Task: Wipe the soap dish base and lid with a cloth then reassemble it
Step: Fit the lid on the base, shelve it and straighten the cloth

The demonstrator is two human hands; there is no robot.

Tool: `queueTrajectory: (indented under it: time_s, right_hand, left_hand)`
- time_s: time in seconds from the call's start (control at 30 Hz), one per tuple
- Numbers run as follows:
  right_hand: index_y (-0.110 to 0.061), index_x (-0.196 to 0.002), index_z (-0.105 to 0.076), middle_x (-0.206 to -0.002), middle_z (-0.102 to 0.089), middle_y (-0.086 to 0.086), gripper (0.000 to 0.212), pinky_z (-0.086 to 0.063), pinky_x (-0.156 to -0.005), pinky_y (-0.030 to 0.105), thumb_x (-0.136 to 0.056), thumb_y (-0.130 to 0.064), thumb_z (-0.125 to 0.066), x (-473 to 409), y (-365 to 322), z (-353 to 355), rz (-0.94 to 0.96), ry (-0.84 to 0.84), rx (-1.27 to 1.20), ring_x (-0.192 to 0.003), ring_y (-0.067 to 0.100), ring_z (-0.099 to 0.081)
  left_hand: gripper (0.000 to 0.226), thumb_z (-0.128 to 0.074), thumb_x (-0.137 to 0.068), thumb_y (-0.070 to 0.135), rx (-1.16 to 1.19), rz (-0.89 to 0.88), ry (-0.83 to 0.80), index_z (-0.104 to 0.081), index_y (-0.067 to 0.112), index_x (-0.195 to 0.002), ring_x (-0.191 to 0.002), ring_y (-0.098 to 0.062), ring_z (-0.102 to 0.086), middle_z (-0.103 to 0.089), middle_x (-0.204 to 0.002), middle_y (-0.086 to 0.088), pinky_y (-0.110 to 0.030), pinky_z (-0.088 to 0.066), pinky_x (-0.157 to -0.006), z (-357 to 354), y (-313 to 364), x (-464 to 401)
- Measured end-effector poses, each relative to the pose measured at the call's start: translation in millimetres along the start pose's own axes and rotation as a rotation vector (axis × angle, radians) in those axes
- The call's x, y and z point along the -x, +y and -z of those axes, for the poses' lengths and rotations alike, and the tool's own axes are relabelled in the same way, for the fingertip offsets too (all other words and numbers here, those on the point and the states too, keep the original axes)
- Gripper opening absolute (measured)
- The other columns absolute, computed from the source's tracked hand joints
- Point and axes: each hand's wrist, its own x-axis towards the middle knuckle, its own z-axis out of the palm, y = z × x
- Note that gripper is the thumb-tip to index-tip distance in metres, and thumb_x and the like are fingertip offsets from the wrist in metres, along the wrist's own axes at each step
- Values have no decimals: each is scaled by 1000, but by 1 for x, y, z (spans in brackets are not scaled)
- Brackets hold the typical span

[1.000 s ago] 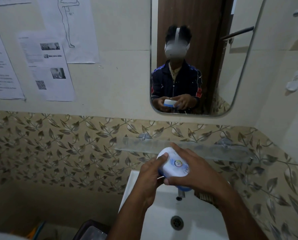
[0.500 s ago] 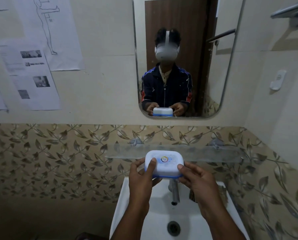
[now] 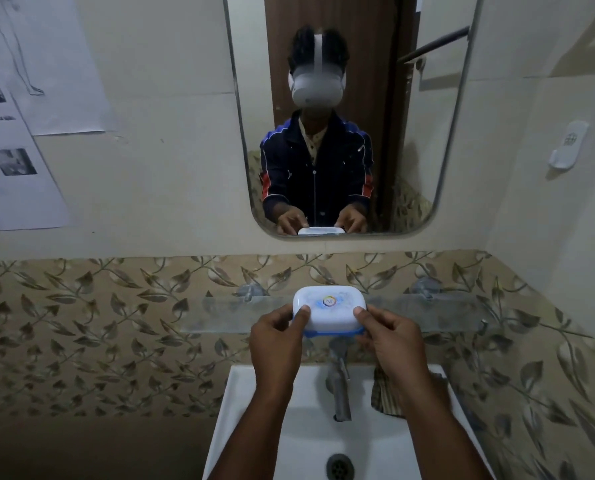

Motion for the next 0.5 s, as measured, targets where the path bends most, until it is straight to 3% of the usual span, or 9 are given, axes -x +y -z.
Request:
queueTrajectory:
  time_s: [0.1,0.27,0.4,0.5]
  right_hand:
    - [-13,-114,-72,-92,-73,-6,32,-57,-82,34,-86,-29,-72,-15,3,-10,73,68,158,-86,13,-69]
    - [-12,-119,-69,-105,-72,3,31,-44,-63,19,-93,-28,-63,-30,6,-25,180,157,344,-88,14,-62]
    - [-14,-130,-61,-124,-68,1,40,-51,-91,28,-91,-20,-65,-39,12,-30,232,177,322,-104,9,-61]
    - [-16,-124,-67,-116,-72,2,35,-48,-85,23,-90,-24,-67,-44,15,-29,212,196,384,-92,5,-59]
  left_hand:
    - [25,-73,-89,23,-35,-2,16,-76,12,-112,-83,0,-67,-75,-91,5,-18,-49,-67,-12,-9,-18]
    - [27,-70,-91,18,-92,24,19,-74,8,-115,-79,2,-63,-70,-91,4,-14,-45,-63,-26,-24,-35]
    - [24,-72,-88,19,-156,35,37,-77,9,-110,-77,-1,-65,-76,-93,1,-11,-43,-60,-29,-25,-44]
    - [25,-75,-87,23,-175,35,44,-77,12,-109,-78,1,-64,-77,-96,1,-11,-44,-62,-29,-25,-50]
